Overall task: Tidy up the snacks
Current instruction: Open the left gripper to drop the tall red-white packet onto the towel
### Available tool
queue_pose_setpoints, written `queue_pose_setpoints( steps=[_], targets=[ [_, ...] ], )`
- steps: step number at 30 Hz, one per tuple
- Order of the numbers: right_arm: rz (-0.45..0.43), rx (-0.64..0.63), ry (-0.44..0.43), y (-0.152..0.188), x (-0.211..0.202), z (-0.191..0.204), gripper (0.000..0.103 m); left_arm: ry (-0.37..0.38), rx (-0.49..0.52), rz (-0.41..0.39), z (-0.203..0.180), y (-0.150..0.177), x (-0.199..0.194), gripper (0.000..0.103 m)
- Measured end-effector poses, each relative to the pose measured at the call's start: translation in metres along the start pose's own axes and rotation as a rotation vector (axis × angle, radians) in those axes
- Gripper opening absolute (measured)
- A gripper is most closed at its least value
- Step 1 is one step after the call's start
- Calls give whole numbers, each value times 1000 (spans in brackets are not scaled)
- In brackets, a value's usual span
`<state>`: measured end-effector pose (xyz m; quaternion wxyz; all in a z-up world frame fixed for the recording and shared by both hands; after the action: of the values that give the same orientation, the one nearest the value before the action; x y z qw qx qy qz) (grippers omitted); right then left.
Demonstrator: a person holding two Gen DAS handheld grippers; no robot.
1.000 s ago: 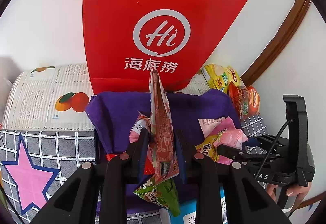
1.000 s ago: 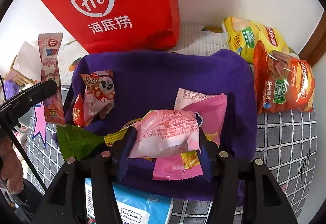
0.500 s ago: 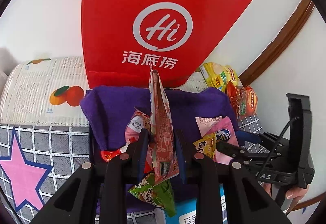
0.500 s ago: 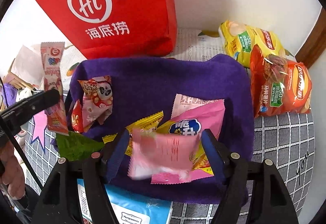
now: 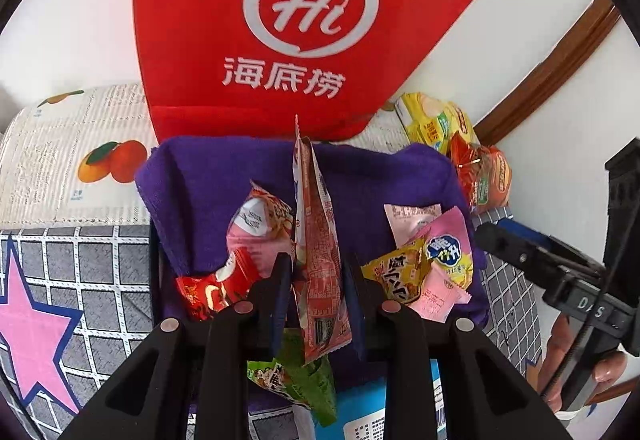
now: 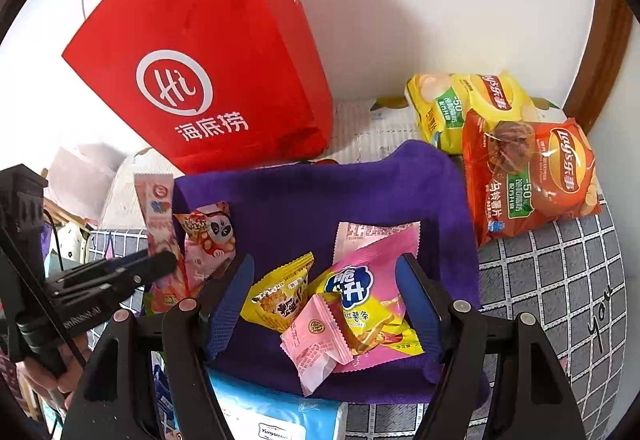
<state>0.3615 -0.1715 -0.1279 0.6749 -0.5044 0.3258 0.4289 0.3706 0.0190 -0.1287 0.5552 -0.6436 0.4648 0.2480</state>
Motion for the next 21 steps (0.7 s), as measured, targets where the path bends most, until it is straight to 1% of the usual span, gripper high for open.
queue_pose_setpoints(
  steps=[3, 6, 14, 15, 18, 21],
  targets=[
    [-2, -3, 1, 0, -1, 1, 73, -7, 9, 17, -3, 3, 4, 25],
    [-10, -8, -5, 0, -4, 3, 73, -30, 23, 27, -6, 4, 8, 26],
    [-36, -20, -7, 0, -11, 8, 73, -24, 21, 26, -6, 4, 12, 26],
    [-36, -19, -8, 0, -12, 8, 73, -28, 19, 31, -5, 4, 13, 27],
    [-33, -18, -6, 0, -12, 8, 73, -35, 13, 32, -6, 3, 14, 43],
    [-42, -17, -9, -1, -15, 10, 73, -49, 15, 16, -6, 2, 7, 43]
  ],
)
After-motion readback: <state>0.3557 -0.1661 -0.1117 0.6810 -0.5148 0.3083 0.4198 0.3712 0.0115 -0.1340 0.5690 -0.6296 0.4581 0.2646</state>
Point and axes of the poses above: each gripper's, at about its wrist camera, not at the fingertips, and x roughly the way its jaws point, z to its left, y to its underside, the point moved 3 cm from there along x, roughly the way its jaws point, and after that the axes turned 9 degrees about x, right-handed, at the moved point
